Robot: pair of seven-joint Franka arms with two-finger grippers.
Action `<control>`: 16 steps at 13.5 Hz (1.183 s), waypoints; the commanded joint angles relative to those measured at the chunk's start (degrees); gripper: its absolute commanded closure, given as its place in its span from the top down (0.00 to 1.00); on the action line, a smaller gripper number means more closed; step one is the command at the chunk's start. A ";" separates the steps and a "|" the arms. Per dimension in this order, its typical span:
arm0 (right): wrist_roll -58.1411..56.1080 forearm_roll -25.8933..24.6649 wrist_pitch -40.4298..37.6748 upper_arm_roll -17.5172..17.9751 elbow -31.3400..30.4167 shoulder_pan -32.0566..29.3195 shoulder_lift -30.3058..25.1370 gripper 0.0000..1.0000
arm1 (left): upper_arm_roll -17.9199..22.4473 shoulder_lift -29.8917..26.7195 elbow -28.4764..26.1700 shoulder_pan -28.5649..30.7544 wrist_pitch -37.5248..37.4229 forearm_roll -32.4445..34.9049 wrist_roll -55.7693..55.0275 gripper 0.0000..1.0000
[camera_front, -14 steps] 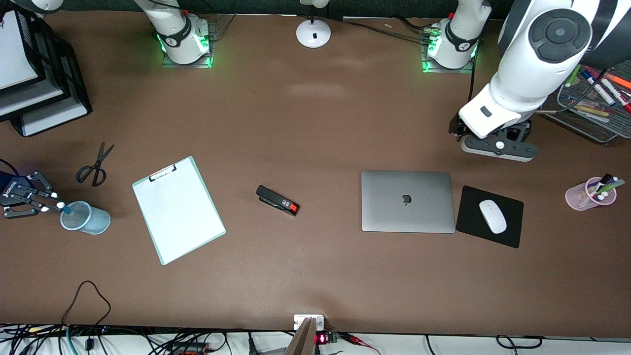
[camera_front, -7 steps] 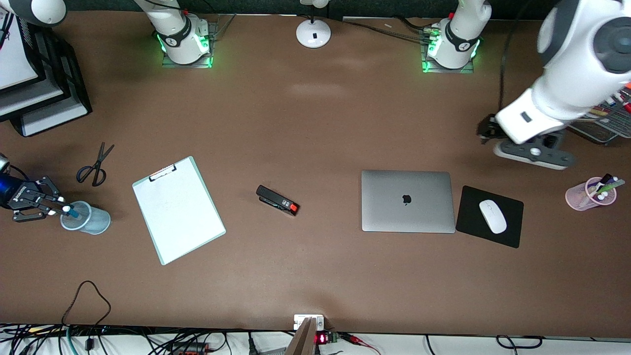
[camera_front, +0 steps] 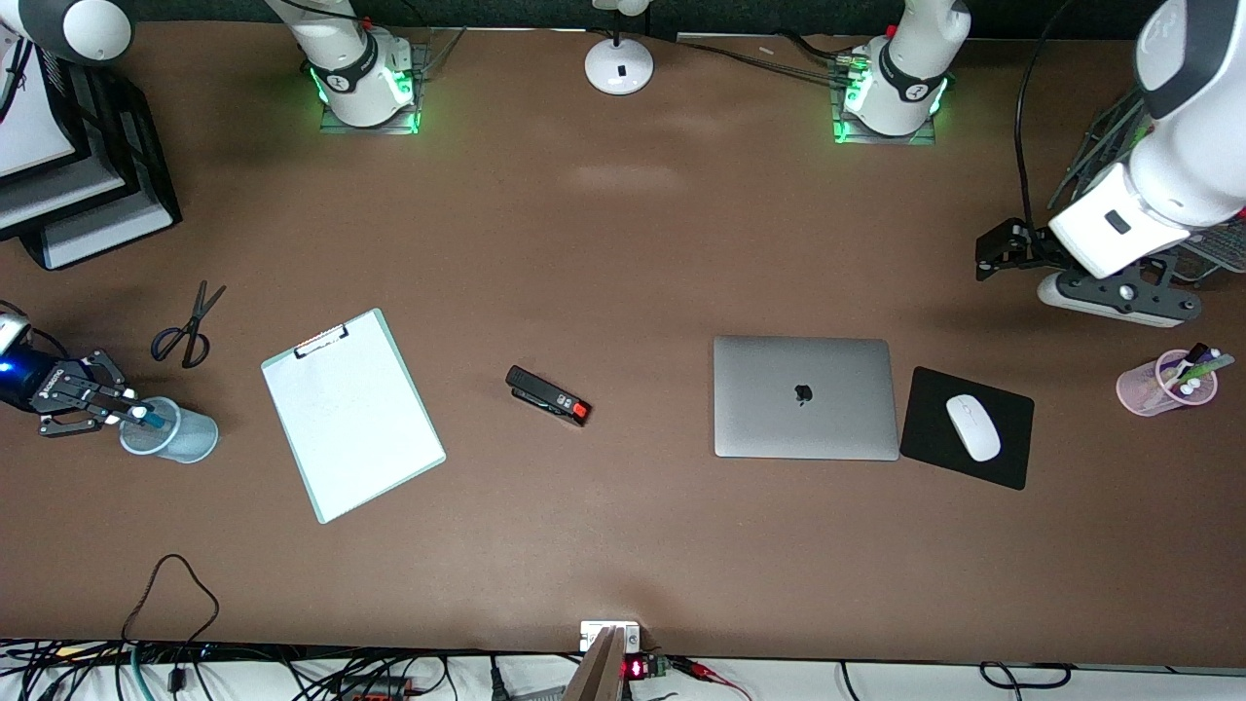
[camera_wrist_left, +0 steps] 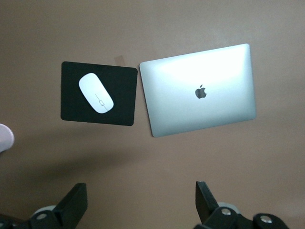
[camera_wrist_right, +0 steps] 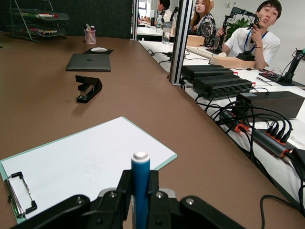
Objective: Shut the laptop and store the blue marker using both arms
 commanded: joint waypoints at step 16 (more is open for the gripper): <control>5.28 0.46 -2.95 0.52 2.27 -0.57 -1.58 1.00 | 1.75 -0.79 6.45 -2.80 -5.25 4.65 3.87 1.00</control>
